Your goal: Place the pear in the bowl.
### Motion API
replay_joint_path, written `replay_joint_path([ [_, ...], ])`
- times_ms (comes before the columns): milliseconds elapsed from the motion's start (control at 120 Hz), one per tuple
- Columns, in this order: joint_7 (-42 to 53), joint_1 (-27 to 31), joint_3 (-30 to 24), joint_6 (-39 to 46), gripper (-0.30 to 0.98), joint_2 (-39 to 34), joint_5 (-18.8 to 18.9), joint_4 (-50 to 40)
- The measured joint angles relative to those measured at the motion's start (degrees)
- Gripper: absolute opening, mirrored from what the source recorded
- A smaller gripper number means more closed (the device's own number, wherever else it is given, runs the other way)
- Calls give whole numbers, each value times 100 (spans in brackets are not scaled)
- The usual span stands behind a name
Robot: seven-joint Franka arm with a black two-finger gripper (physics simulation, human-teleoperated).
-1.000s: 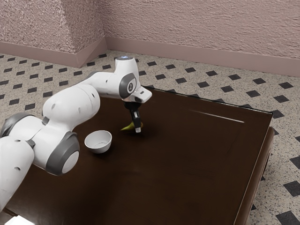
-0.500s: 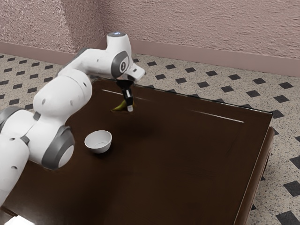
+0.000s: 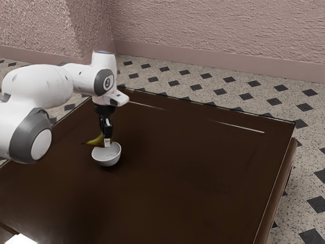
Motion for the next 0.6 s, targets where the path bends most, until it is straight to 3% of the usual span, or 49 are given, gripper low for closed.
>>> replay_joint_path([
  [150,10,-6,-81,-197,-1,-167,178,-213],
  [325,19,-17,-131,-386,30,-292,188,-251],
  [517,20,-26,-135,-574,53,-393,154,-246],
  [550,-9,-60,-142,-635,55,-588,246,-245],
  [600,-194,-135,-333,-774,58,-1529,461,-309],
])
